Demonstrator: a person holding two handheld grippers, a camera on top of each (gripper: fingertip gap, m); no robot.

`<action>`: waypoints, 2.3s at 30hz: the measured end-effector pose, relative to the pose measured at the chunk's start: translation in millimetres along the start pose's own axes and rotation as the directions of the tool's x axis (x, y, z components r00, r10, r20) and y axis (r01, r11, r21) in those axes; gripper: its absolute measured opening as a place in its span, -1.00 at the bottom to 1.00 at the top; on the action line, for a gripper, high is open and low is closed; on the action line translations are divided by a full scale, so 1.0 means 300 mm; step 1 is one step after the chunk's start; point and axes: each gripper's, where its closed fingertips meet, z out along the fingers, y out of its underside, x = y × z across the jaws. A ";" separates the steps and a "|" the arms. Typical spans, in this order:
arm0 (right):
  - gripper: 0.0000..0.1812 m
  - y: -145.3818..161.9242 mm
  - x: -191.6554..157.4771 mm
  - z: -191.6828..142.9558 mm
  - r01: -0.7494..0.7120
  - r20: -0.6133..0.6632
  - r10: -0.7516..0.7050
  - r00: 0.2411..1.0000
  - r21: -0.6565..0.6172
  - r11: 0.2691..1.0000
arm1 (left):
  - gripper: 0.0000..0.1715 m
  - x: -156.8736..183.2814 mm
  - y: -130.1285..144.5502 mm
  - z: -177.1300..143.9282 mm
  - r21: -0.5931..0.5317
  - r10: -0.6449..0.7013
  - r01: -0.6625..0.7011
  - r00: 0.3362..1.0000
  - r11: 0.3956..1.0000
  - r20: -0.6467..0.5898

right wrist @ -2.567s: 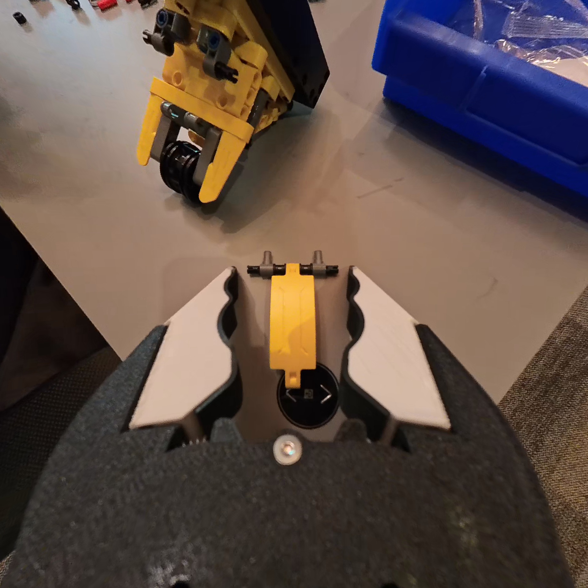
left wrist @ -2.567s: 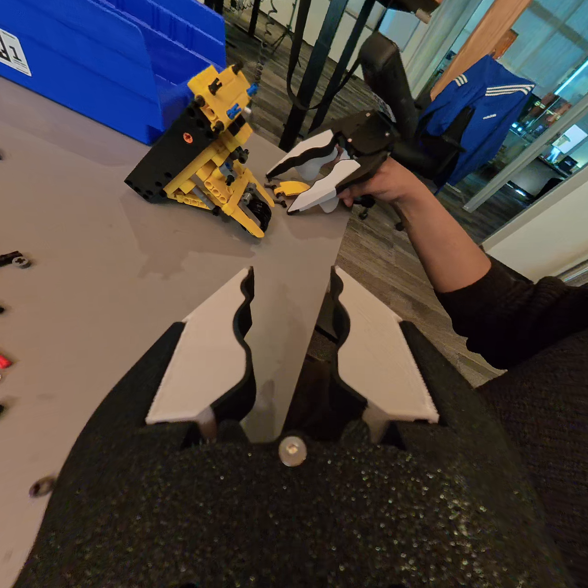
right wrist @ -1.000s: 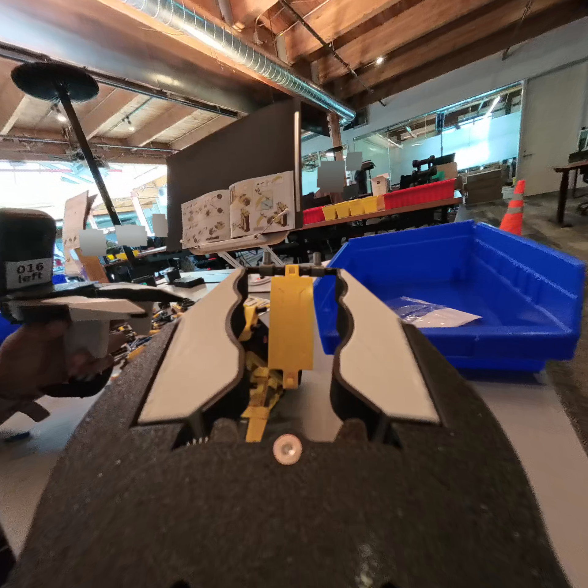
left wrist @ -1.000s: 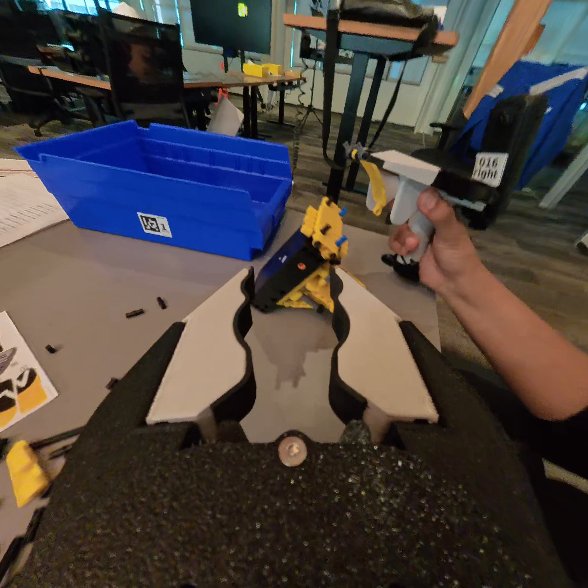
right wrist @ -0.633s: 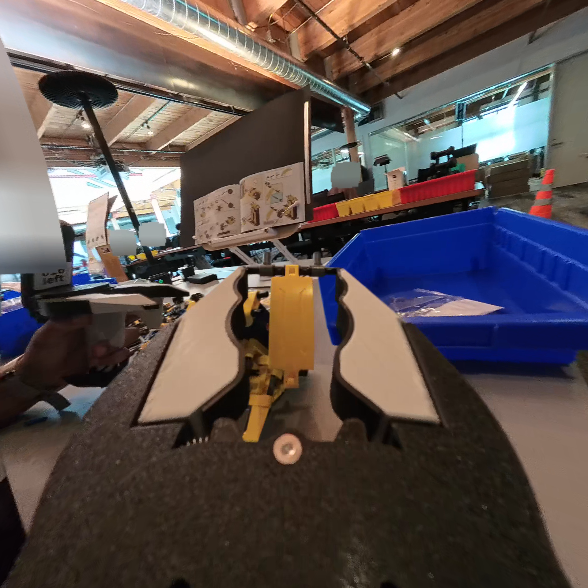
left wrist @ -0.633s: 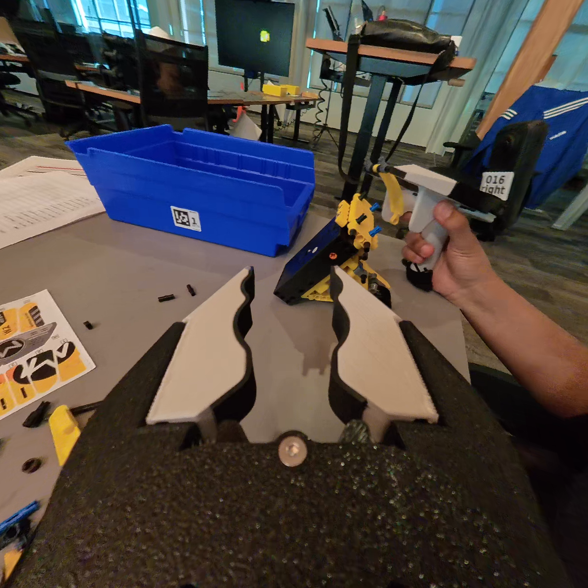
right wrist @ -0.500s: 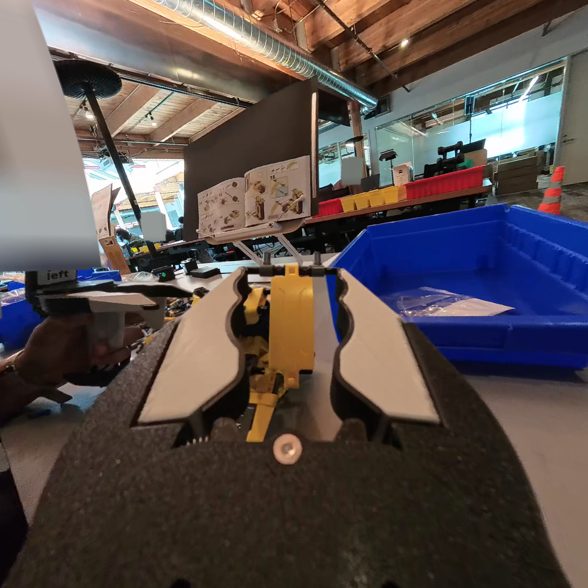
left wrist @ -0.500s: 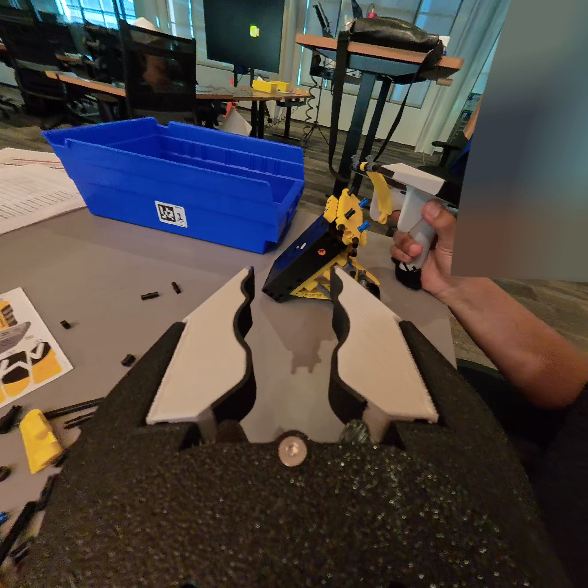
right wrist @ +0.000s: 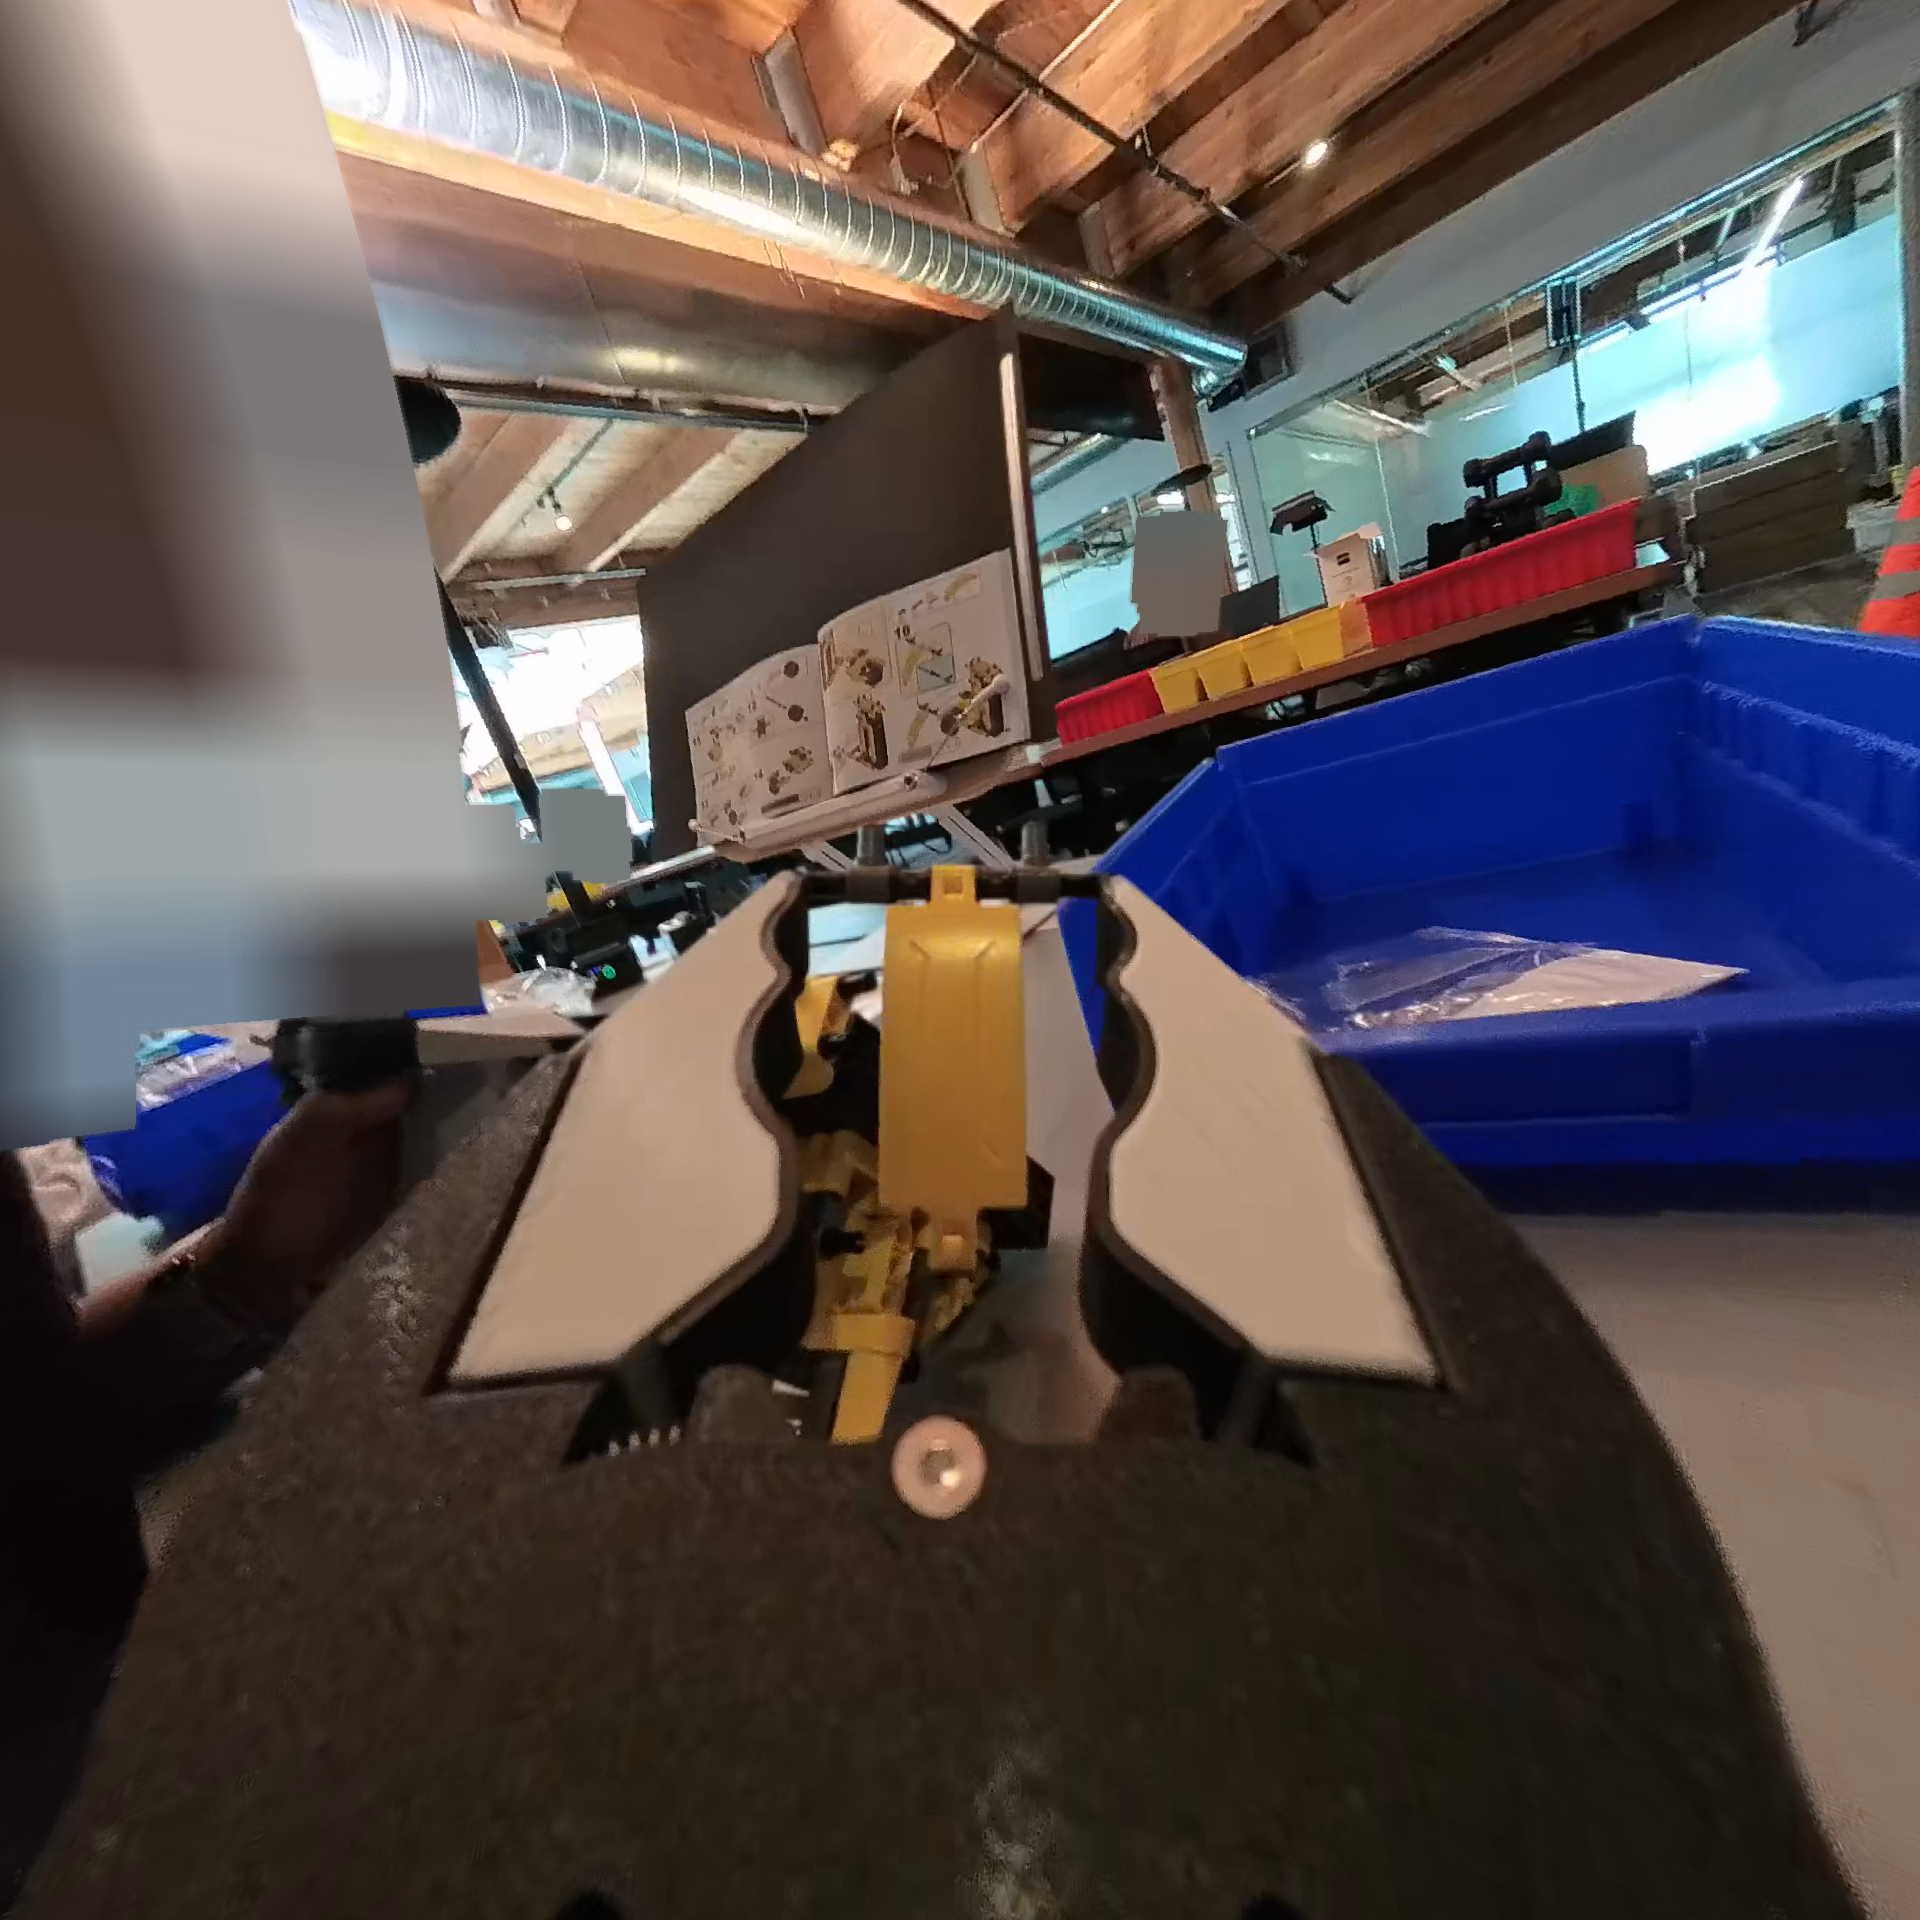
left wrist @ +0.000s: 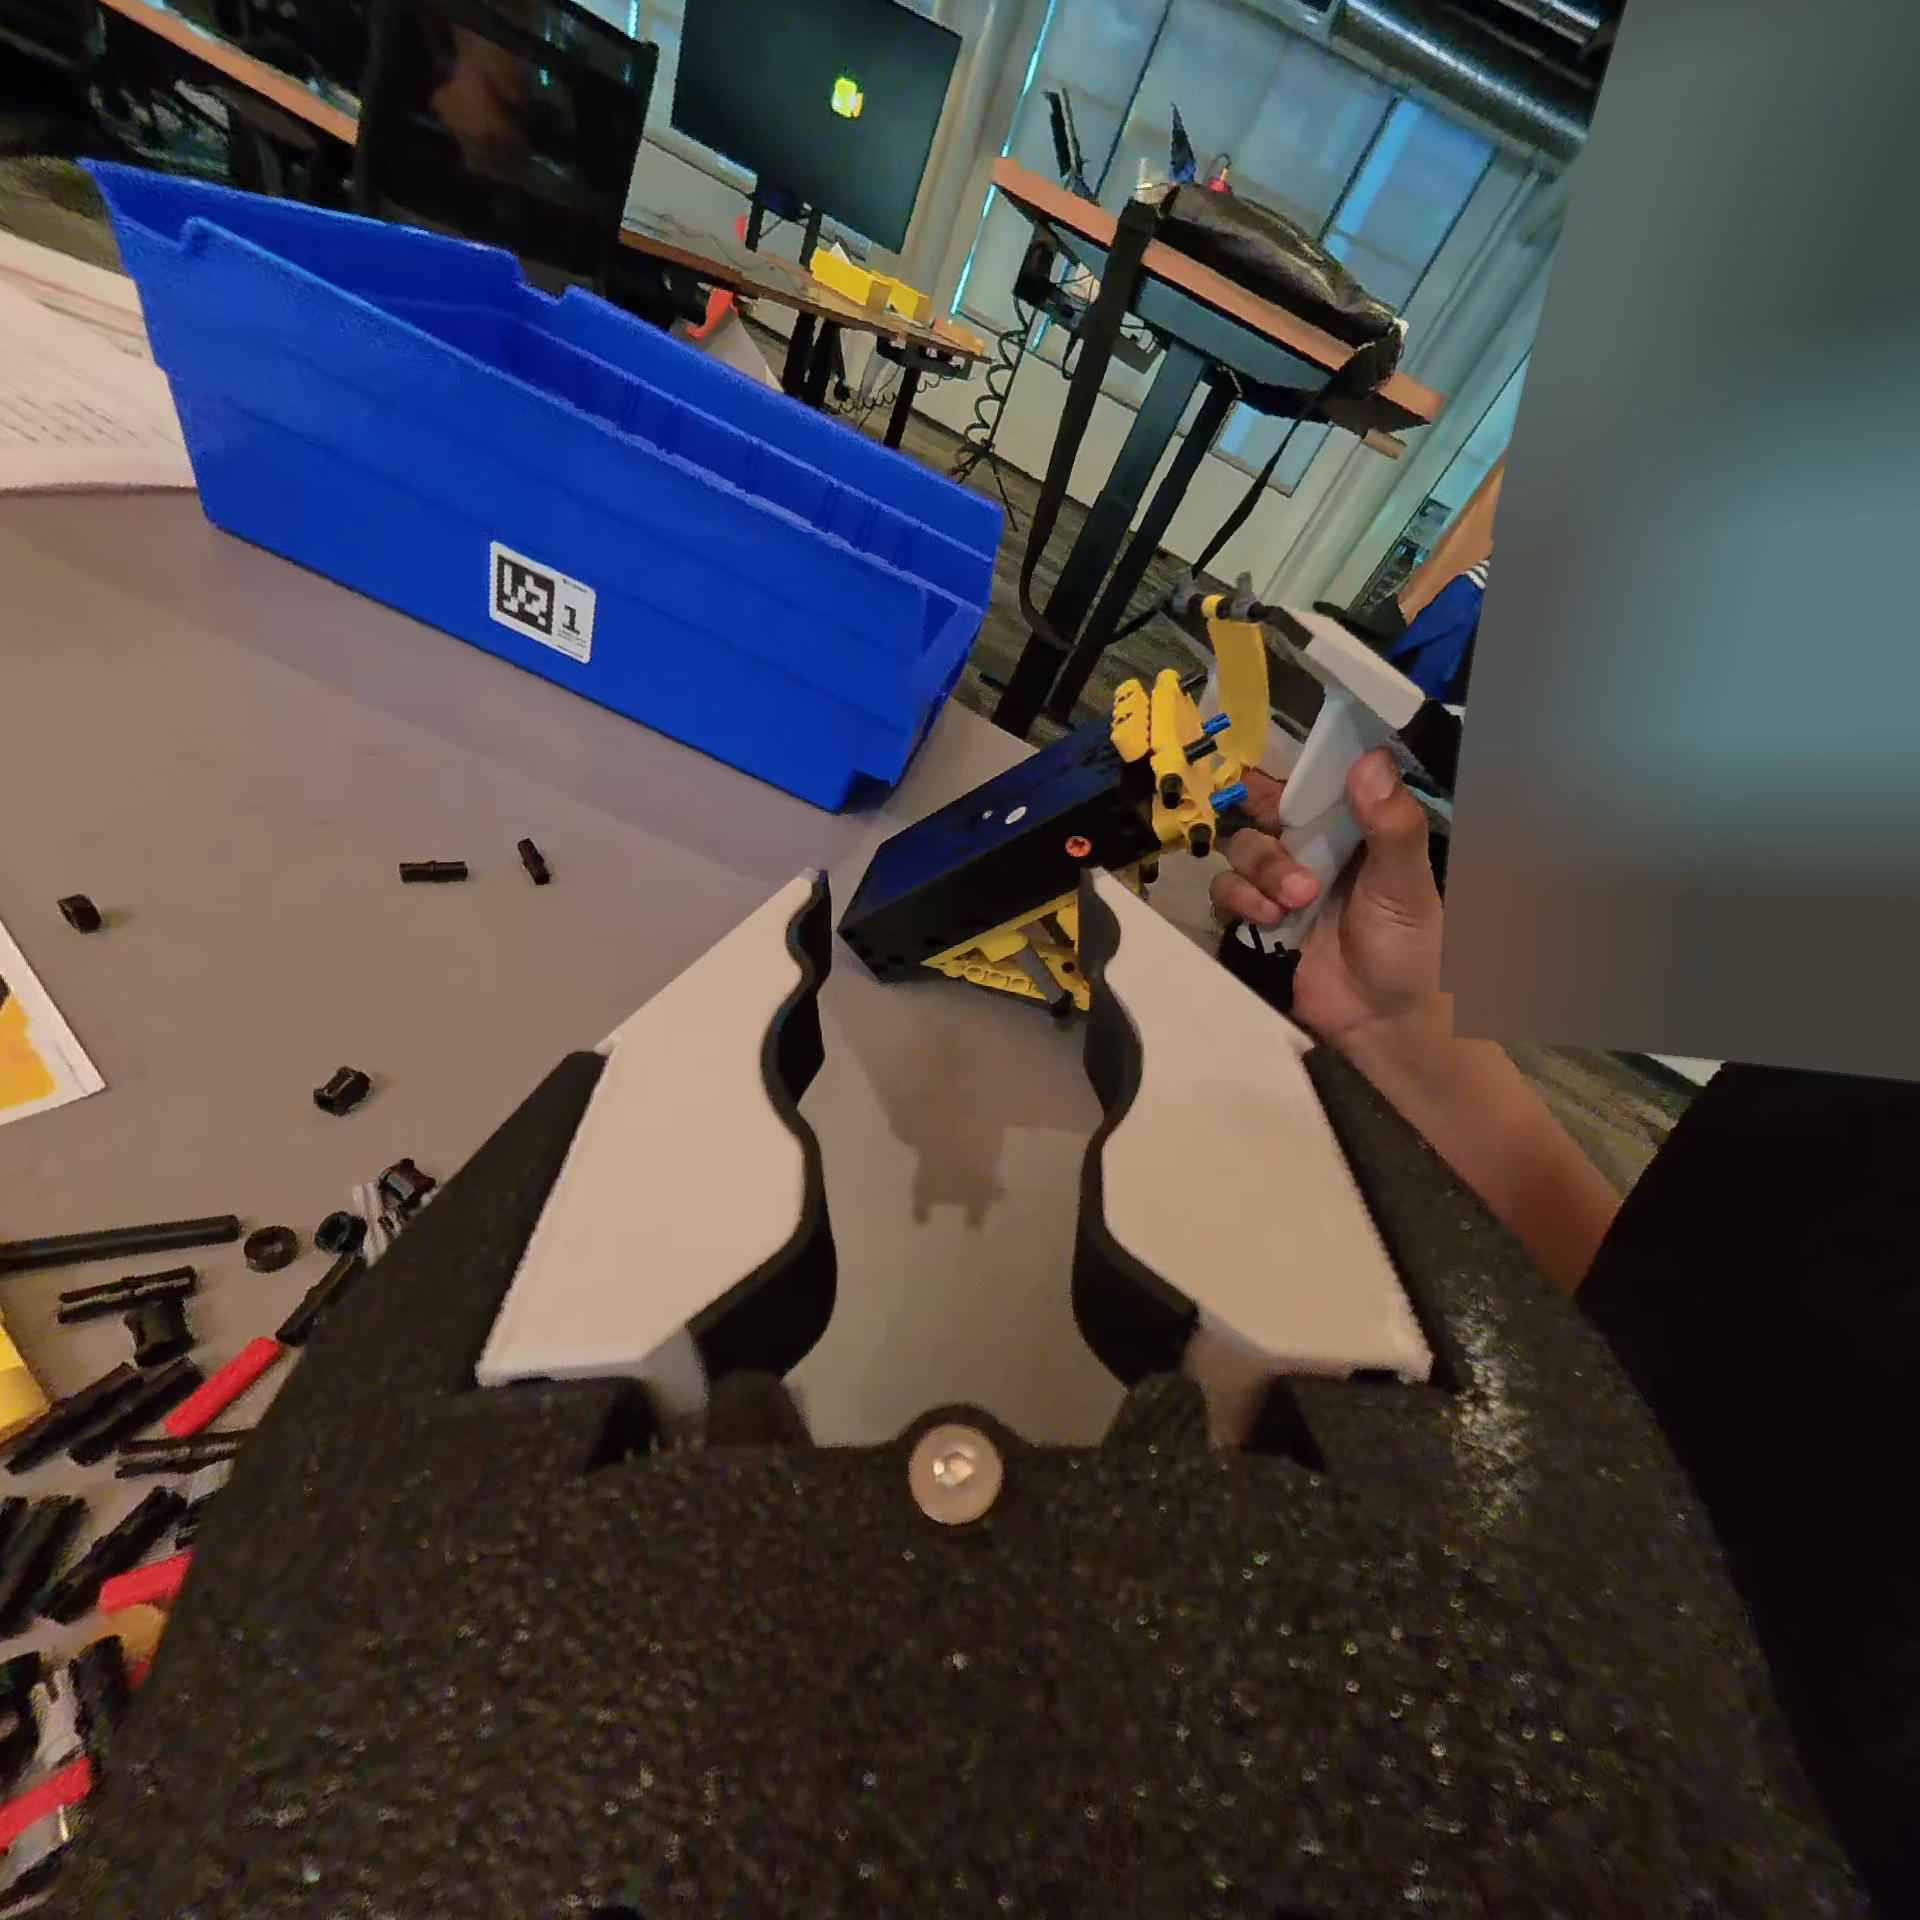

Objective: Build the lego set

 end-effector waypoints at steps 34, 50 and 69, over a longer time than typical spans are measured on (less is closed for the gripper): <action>-0.41 -0.092 0.017 -0.074 -0.092 0.017 0.090 0.996 0.196 0.976 | -0.45 0.161 0.114 0.120 -0.135 0.421 -0.418 0.907 0.898 -0.002; -0.40 -0.096 0.023 -0.077 -0.108 0.022 0.106 0.994 0.205 0.973 | -0.45 0.129 0.108 0.248 -0.139 0.600 -0.608 0.794 0.782 -0.098; -0.40 -0.105 0.023 -0.087 -0.121 0.032 0.117 0.993 0.226 0.967 | -0.67 0.036 0.022 0.287 -0.141 0.265 -0.261 0.964 0.955 0.011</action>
